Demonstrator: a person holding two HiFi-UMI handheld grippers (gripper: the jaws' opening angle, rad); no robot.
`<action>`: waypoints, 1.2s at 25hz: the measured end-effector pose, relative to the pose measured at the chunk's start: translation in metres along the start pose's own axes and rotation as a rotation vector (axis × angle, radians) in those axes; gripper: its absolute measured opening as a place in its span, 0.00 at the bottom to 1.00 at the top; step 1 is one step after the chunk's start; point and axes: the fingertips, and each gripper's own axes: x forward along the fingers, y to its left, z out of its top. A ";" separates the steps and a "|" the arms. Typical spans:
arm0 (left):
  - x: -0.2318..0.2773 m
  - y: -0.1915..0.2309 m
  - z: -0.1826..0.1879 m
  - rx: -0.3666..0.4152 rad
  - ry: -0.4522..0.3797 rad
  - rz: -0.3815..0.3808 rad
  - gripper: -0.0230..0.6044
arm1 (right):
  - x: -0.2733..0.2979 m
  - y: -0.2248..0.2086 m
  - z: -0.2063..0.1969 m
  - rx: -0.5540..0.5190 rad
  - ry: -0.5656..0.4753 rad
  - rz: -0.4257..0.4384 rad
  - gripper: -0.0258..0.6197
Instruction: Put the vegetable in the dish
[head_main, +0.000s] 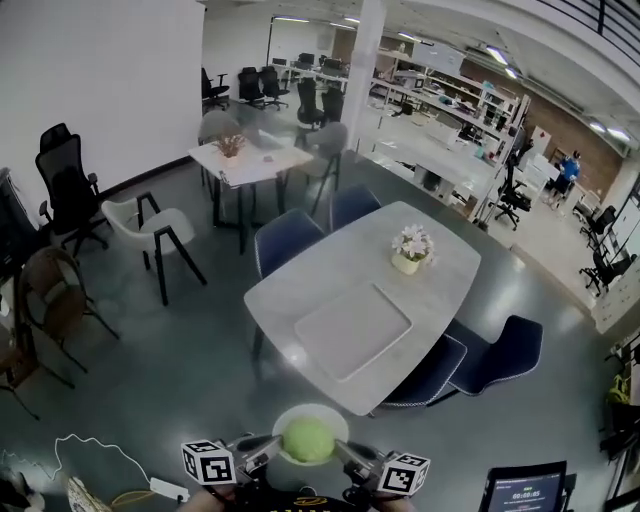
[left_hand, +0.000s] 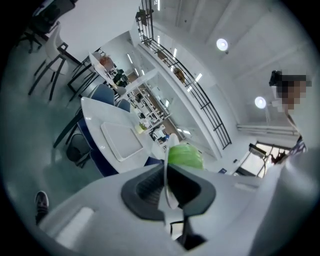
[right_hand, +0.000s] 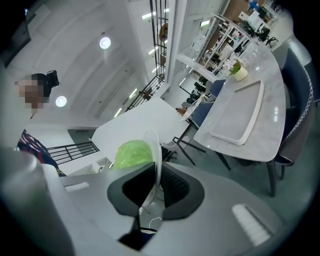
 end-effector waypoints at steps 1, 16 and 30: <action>0.006 0.008 0.011 0.004 0.015 -0.017 0.07 | 0.008 -0.005 0.008 0.000 -0.017 -0.014 0.09; 0.033 0.119 0.167 -0.012 0.278 -0.190 0.07 | 0.156 -0.037 0.078 0.076 -0.209 -0.232 0.10; 0.134 0.161 0.194 -0.018 0.455 -0.205 0.07 | 0.156 -0.120 0.130 0.216 -0.327 -0.298 0.09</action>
